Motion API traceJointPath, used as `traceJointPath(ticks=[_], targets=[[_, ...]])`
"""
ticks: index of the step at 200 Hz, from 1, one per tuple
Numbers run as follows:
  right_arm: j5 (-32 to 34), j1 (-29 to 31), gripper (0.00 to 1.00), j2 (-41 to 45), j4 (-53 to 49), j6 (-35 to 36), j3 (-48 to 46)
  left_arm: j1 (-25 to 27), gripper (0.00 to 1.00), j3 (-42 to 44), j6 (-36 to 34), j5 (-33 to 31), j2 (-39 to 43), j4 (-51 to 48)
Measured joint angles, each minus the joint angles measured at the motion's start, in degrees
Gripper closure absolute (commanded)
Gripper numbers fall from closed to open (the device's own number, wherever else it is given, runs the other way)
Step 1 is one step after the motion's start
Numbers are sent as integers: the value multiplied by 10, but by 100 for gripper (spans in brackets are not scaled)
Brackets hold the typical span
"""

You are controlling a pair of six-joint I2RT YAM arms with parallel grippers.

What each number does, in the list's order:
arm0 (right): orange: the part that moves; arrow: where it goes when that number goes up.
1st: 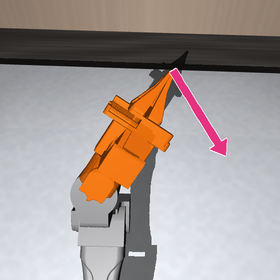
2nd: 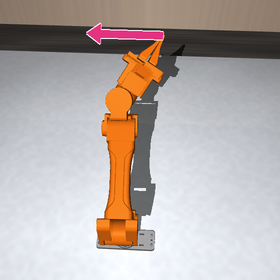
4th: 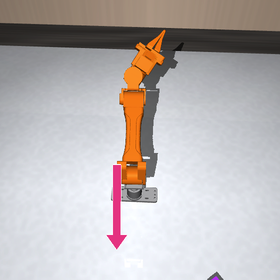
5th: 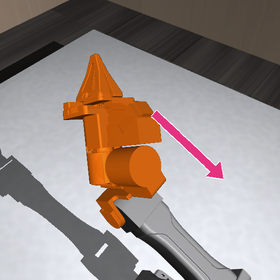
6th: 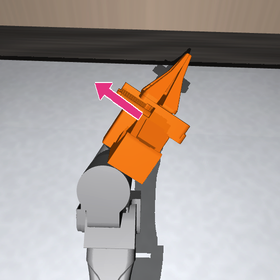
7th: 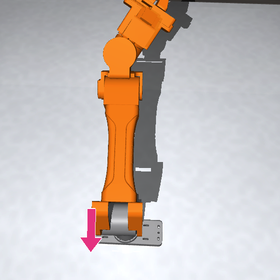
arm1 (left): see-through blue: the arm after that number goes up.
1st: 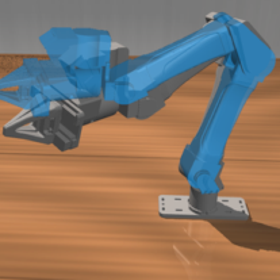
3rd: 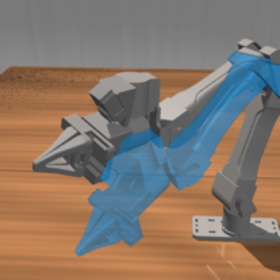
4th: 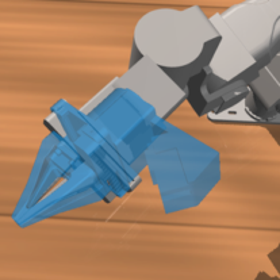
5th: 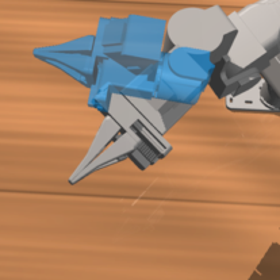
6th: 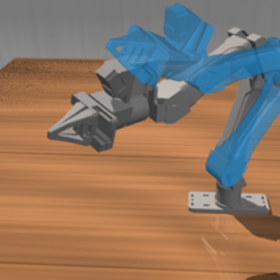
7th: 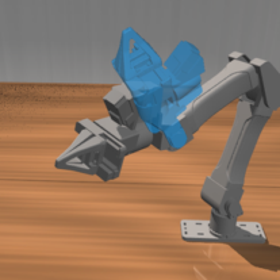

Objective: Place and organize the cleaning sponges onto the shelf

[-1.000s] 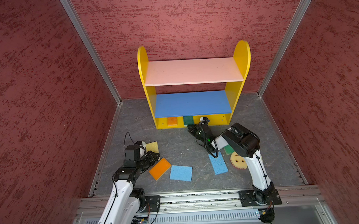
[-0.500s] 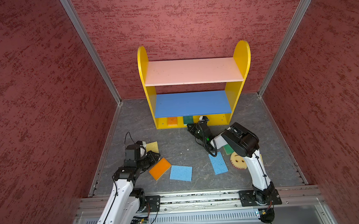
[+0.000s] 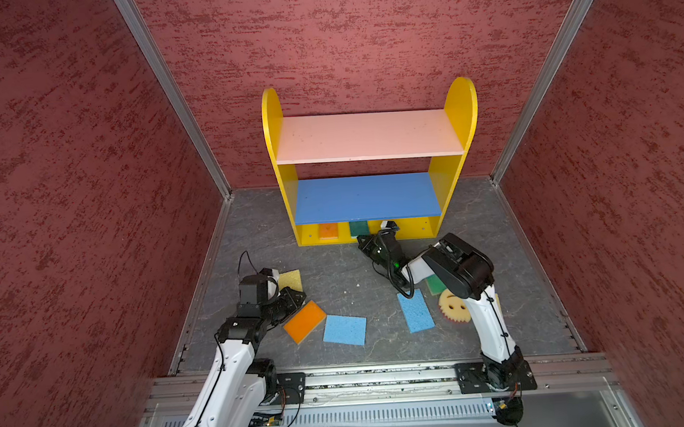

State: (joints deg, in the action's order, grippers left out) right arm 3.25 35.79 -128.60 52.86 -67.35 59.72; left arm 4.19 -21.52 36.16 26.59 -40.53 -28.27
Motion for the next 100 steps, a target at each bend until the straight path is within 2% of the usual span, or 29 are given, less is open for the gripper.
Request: traceJointPath(ticks=[100], targets=[[-4, 0, 100, -9, -1, 0, 14, 0, 79, 0, 0, 0, 2, 0]])
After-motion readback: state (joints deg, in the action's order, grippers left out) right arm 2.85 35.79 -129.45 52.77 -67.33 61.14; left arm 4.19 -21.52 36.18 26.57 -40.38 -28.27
